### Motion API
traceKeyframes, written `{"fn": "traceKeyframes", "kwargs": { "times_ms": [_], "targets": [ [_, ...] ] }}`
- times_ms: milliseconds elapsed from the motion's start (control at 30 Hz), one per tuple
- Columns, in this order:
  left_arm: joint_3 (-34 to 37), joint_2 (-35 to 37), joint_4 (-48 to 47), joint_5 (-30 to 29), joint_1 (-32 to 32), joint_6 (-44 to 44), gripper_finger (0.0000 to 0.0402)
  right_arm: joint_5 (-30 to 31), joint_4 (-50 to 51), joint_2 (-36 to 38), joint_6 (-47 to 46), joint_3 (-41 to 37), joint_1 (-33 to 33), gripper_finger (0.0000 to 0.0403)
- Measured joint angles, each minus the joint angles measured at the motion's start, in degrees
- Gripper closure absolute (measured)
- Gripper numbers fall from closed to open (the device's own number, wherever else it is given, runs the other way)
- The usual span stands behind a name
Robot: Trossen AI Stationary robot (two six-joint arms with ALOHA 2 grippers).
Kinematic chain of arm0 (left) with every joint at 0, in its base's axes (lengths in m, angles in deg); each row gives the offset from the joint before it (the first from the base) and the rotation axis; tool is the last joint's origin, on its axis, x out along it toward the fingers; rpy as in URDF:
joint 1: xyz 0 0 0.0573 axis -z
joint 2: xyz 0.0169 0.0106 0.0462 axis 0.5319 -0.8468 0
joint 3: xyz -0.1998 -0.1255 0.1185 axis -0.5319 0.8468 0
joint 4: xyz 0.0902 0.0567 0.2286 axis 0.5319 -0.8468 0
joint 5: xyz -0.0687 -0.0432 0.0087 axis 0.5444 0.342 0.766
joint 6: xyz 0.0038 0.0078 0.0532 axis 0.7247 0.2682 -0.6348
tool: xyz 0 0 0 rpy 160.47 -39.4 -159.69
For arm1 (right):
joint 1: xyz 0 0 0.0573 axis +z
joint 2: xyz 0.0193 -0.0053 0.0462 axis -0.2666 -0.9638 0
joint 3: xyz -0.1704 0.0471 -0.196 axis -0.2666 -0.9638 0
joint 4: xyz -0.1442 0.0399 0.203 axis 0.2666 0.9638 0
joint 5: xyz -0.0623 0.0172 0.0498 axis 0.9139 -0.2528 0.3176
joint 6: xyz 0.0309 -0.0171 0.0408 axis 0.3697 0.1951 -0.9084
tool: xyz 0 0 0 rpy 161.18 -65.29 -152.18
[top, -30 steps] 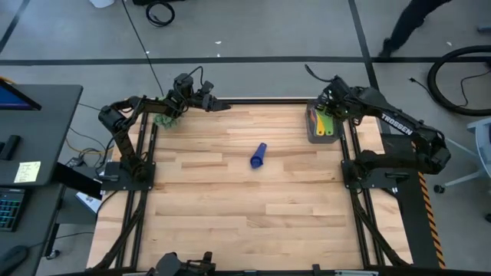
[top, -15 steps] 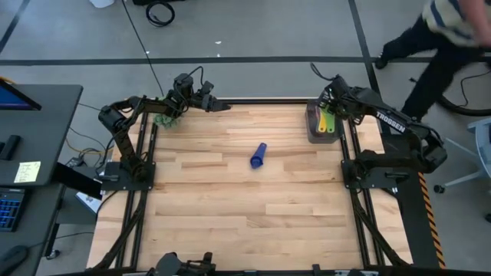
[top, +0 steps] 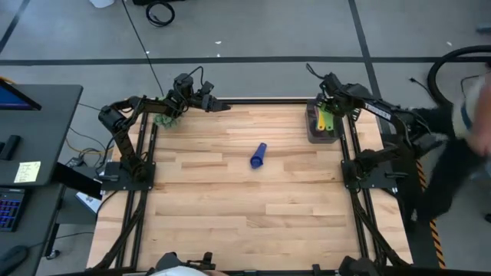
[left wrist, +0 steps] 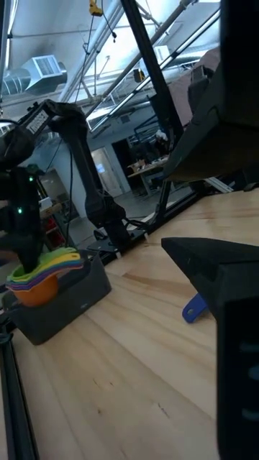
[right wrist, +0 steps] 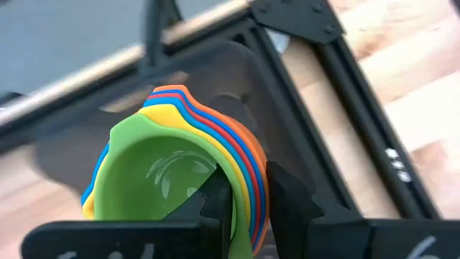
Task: Nest measuring cups in basket
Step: Put the stack of measuring cups into the black bin
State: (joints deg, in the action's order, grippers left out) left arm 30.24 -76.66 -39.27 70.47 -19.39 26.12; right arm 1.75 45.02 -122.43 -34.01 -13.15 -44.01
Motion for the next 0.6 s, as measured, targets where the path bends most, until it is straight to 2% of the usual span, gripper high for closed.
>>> {"fn": "traceKeyframes", "kwargs": {
  "times_ms": [600],
  "targets": [
    [0.0, 0.0, -0.04, -0.03, -0.07, 0.15, 0.026, -1.42, -0.81, -7.59, -1.81, -1.54, -0.36, 0.033]
  ]
}}
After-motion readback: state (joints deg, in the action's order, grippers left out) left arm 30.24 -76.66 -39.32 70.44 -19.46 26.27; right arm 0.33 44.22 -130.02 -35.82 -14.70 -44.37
